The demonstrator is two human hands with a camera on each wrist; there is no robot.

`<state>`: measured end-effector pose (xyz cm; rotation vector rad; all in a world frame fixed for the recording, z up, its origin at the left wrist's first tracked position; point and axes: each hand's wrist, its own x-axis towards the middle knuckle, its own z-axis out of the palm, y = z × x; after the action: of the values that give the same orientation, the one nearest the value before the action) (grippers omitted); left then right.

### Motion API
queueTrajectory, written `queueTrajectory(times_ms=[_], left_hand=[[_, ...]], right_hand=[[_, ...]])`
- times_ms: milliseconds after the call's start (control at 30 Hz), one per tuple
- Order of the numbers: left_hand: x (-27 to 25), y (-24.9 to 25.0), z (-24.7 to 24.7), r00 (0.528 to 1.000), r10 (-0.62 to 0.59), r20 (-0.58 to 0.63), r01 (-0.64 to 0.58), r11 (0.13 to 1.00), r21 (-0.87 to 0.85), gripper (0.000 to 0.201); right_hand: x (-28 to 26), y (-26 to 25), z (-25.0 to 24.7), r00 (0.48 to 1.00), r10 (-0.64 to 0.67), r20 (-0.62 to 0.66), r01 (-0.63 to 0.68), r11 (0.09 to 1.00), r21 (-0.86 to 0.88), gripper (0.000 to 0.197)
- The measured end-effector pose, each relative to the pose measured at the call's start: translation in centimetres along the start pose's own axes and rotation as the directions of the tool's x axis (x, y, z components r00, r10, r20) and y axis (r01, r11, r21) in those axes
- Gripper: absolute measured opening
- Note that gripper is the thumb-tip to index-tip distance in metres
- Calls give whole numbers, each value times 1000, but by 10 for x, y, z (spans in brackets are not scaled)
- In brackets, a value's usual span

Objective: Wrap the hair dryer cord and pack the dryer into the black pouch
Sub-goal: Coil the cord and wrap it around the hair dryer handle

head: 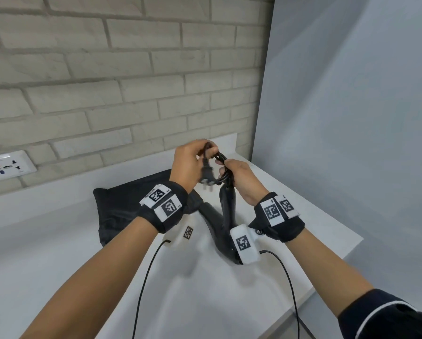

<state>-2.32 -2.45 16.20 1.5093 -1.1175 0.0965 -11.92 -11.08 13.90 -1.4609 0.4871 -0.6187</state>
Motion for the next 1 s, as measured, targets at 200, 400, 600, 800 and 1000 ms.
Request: queueTrajectory(times_ms=[200, 400, 600, 800, 1000], left_hand=[[12, 0, -3, 989, -149, -14, 148, 987, -60, 13], [17, 2, -1, 967, -251, 41, 254, 957, -142, 9], [23, -7, 3, 952, -299, 69, 307, 939, -153, 16], [24, -16, 5, 897, -405, 178, 440, 860, -258, 21], [29, -11, 6, 857, -461, 231, 514, 799, -313, 10]], right_hand=[[0, 0, 0, 1000, 12, 26, -11, 999, -50, 28], [0, -2, -3, 999, 14, 39, -12, 998, -56, 32], [1, -2, -4, 995, -96, -1, 95, 986, -138, 28], [4, 1, -5, 989, -142, -34, 132, 969, -210, 32], [13, -12, -7, 995, -32, 98, 55, 969, -242, 35]])
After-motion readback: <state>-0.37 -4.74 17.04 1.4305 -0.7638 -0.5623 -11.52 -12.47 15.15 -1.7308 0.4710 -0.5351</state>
